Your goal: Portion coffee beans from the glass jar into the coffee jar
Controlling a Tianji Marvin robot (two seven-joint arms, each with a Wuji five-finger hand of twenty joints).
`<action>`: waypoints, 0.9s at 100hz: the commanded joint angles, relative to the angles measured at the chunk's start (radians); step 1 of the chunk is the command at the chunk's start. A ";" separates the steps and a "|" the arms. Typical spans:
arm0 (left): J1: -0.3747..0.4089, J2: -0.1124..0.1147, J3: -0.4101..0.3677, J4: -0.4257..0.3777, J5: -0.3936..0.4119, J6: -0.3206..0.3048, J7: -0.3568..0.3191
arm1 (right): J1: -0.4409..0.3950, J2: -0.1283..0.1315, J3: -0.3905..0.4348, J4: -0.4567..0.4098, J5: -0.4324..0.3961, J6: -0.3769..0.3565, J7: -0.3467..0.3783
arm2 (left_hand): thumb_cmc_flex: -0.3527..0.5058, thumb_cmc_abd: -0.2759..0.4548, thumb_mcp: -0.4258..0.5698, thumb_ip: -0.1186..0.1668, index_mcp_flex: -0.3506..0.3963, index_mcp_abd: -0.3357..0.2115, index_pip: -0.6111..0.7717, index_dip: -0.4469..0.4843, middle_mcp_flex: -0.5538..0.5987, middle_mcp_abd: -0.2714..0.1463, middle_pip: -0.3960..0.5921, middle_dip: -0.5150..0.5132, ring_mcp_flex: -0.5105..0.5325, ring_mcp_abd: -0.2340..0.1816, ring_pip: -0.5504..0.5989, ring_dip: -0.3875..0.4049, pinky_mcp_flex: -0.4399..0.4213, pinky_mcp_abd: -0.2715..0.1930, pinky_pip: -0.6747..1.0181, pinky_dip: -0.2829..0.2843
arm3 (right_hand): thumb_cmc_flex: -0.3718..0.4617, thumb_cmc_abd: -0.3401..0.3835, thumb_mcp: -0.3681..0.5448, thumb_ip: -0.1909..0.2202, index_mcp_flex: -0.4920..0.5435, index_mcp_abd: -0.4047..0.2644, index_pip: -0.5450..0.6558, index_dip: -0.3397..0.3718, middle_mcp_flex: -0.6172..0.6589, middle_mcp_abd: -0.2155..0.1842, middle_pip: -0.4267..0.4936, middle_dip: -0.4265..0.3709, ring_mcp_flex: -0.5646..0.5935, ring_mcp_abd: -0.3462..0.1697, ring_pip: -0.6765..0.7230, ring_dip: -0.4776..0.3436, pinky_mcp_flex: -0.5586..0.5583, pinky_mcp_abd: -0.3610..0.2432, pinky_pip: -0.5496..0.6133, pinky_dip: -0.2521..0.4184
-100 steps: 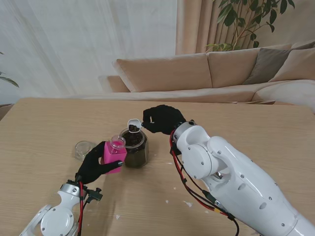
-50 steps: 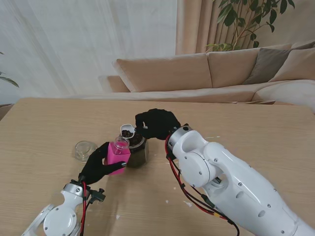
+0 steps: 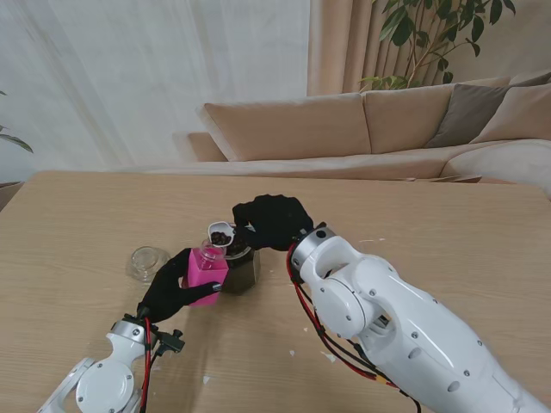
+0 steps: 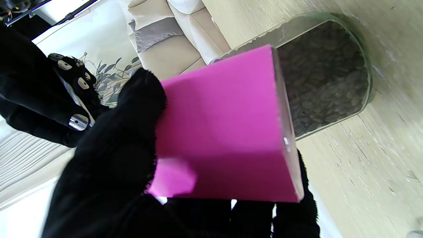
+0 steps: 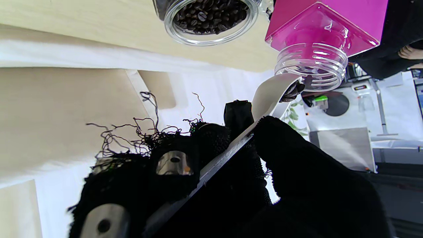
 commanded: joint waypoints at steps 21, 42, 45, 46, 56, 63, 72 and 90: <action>0.012 -0.003 -0.002 -0.026 -0.043 0.012 -0.043 | -0.014 0.001 -0.025 0.007 -0.087 -0.035 -0.033 | 0.154 0.155 0.109 0.046 0.043 -0.114 0.121 0.048 0.031 -0.075 0.104 0.032 -0.024 -0.006 0.008 0.012 0.002 0.009 0.017 -0.003 | 0.039 0.017 0.009 0.024 -0.012 -0.015 0.022 0.004 0.006 0.035 0.020 0.009 0.025 0.002 0.053 0.010 0.046 -0.126 0.311 0.016; 0.012 -0.003 -0.003 -0.028 -0.051 0.013 -0.049 | -0.005 0.003 -0.055 0.027 -0.197 -0.049 -0.080 | 0.154 0.155 0.108 0.046 0.043 -0.113 0.121 0.048 0.031 -0.076 0.105 0.032 -0.023 -0.007 0.008 0.012 0.002 0.010 0.018 -0.003 | 0.036 0.019 0.009 0.024 -0.012 -0.019 0.022 0.005 0.006 0.029 0.018 0.009 0.024 -0.003 0.050 0.009 0.046 -0.129 0.311 0.014; 0.012 -0.003 -0.003 -0.029 -0.052 0.013 -0.049 | -0.004 0.004 -0.059 0.029 -0.213 -0.050 -0.088 | 0.154 0.155 0.108 0.046 0.043 -0.113 0.122 0.048 0.031 -0.075 0.105 0.032 -0.023 -0.006 0.009 0.012 0.002 0.010 0.018 -0.003 | 0.035 0.020 0.009 0.024 -0.012 -0.020 0.021 0.005 0.007 0.027 0.018 0.009 0.024 -0.005 0.049 0.009 0.046 -0.130 0.311 0.013; 0.012 -0.003 -0.003 -0.029 -0.053 0.013 -0.050 | -0.004 0.004 -0.061 0.030 -0.218 -0.051 -0.091 | 0.154 0.155 0.108 0.046 0.043 -0.113 0.122 0.048 0.032 -0.075 0.105 0.032 -0.023 -0.006 0.009 0.012 0.002 0.010 0.018 -0.003 | 0.035 0.020 0.009 0.025 -0.012 -0.020 0.021 0.005 0.007 0.027 0.018 0.009 0.024 -0.006 0.049 0.009 0.046 -0.130 0.311 0.013; 0.012 -0.003 -0.004 -0.029 -0.056 0.013 -0.050 | -0.002 0.006 -0.075 0.039 -0.275 -0.050 -0.123 | 0.154 0.155 0.107 0.046 0.044 -0.114 0.122 0.048 0.031 -0.076 0.105 0.032 -0.023 -0.007 0.009 0.012 0.003 0.010 0.018 -0.003 | 0.035 0.019 0.010 0.025 -0.013 -0.022 0.021 0.006 0.008 0.026 0.017 0.009 0.026 -0.009 0.048 0.009 0.045 -0.132 0.311 0.011; 0.011 -0.003 -0.005 -0.029 -0.058 0.013 -0.051 | -0.002 0.007 -0.082 0.042 -0.308 -0.049 -0.142 | 0.155 0.155 0.107 0.046 0.044 -0.113 0.122 0.048 0.031 -0.075 0.105 0.032 -0.023 -0.006 0.009 0.012 0.003 0.010 0.018 -0.003 | 0.034 0.019 0.010 0.025 -0.011 -0.022 0.022 0.006 0.009 0.025 0.017 0.009 0.026 -0.010 0.047 0.009 0.045 -0.135 0.311 0.010; 0.011 -0.003 -0.005 -0.029 -0.062 0.014 -0.053 | -0.002 0.010 -0.091 0.045 -0.352 -0.045 -0.163 | 0.154 0.155 0.107 0.046 0.043 -0.114 0.122 0.048 0.030 -0.075 0.105 0.032 -0.023 -0.007 0.009 0.012 0.003 0.010 0.018 -0.003 | 0.033 0.020 0.010 0.025 -0.013 -0.022 0.020 0.006 0.008 0.024 0.016 0.009 0.026 -0.011 0.047 0.009 0.045 -0.136 0.311 0.008; 0.015 -0.002 -0.006 -0.037 -0.085 0.022 -0.065 | 0.001 0.014 -0.105 0.051 -0.411 -0.038 -0.194 | 0.156 0.155 0.108 0.046 0.043 -0.114 0.122 0.048 0.031 -0.075 0.105 0.032 -0.023 -0.006 0.009 0.012 0.004 0.010 0.018 -0.003 | 0.031 0.020 0.011 0.025 -0.013 -0.024 0.020 0.006 0.010 0.020 0.015 0.009 0.027 -0.015 0.045 0.009 0.045 -0.144 0.311 0.004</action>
